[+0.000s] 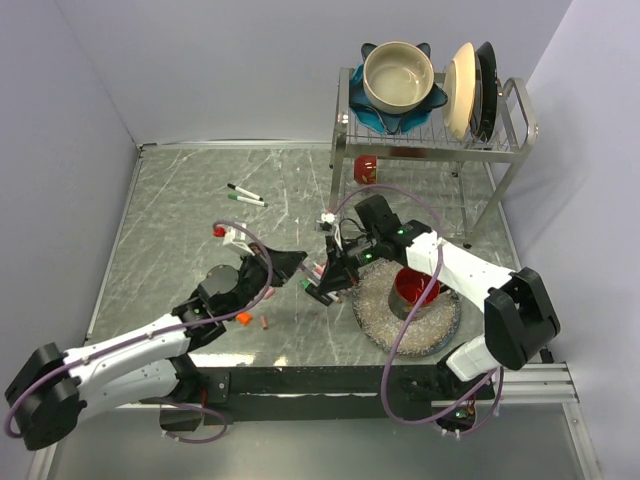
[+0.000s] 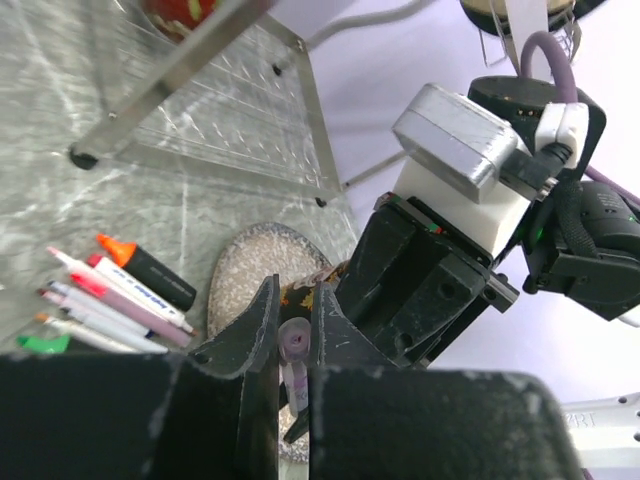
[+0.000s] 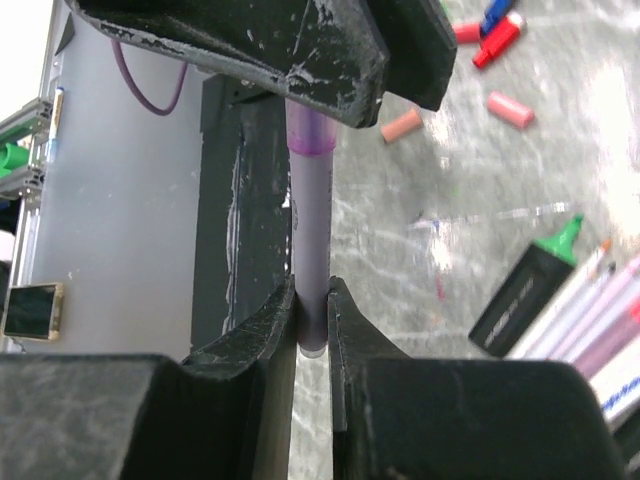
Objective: Open the pen caps
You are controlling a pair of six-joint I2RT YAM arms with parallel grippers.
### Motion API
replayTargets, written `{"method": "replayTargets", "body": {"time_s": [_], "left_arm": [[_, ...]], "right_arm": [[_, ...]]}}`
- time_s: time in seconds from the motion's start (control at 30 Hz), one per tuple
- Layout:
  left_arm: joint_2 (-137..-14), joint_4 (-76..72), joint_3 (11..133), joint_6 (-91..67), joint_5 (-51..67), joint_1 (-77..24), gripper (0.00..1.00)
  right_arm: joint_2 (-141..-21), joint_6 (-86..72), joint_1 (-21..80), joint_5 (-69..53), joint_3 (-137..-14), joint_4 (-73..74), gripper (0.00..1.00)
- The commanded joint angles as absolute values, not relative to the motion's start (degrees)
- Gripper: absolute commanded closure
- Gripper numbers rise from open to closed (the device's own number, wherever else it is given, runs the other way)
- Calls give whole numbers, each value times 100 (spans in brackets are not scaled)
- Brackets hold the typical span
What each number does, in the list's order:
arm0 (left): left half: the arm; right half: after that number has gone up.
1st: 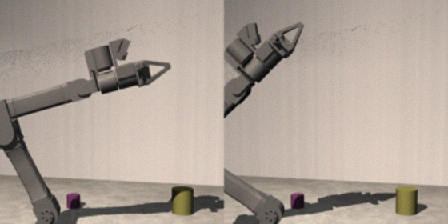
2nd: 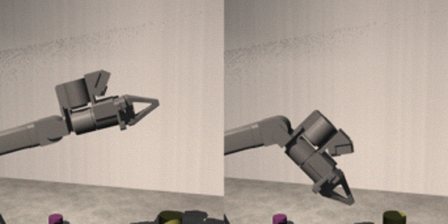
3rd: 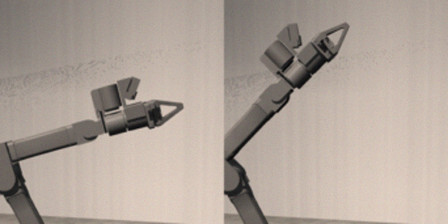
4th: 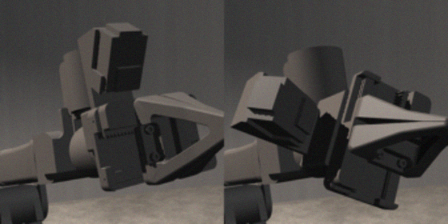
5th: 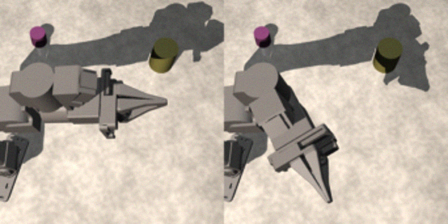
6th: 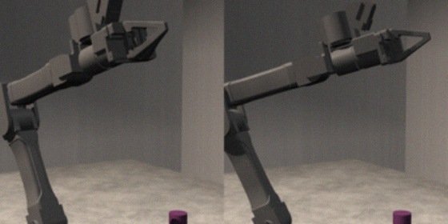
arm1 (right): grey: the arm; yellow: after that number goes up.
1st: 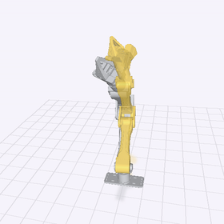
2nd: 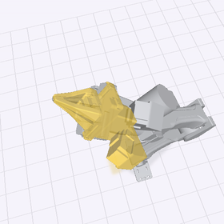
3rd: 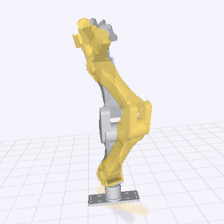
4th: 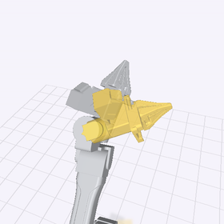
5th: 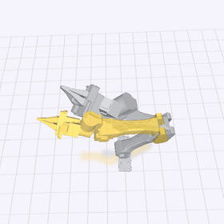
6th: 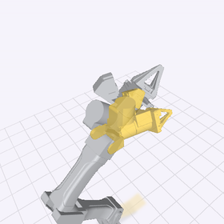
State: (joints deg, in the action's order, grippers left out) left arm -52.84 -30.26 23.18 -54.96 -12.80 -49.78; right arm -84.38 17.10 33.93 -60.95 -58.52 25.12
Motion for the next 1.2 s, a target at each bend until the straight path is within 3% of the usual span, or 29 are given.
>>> {"method": "replayTargets", "body": {"time_s": [0.0, 0.1, 0.33, 0.5, 0.7, 0.93, 1.17], "left_arm": [[-4352, -2043, 2637, -5414, -2775, -4852, 99], [-3868, -1680, 2611, -5423, -3138, -4537, 99], [-3446, -783, 2689, -5528, -2506, -3332, 99], [-3454, -63, 2663, -5642, -2277, -2989, 99], [-3980, 632, 2391, -5862, -1724, -2558, 99], [-5280, 1151, 2434, -6091, -1327, -2110, 99], [-5239, 1265, 2400, -6029, -1511, -2083, 99]], "right_arm": [[-8534, 1951, 3462, -6170, -6073, 2769, 100], [-8657, 1846, 3576, -6153, -6021, 2681, 100], [-8816, 1863, 3744, -5775, -6117, 2769, 100], [-8675, 1531, 3727, -4766, -6038, 2462, 100], [-8710, 1222, 3700, -3062, -5977, 2154, 100], [-8938, 1406, 3709, -2059, -6091, 2346, 100], [-9439, 1485, 3718, -1574, -6302, 2601, 100]]}}
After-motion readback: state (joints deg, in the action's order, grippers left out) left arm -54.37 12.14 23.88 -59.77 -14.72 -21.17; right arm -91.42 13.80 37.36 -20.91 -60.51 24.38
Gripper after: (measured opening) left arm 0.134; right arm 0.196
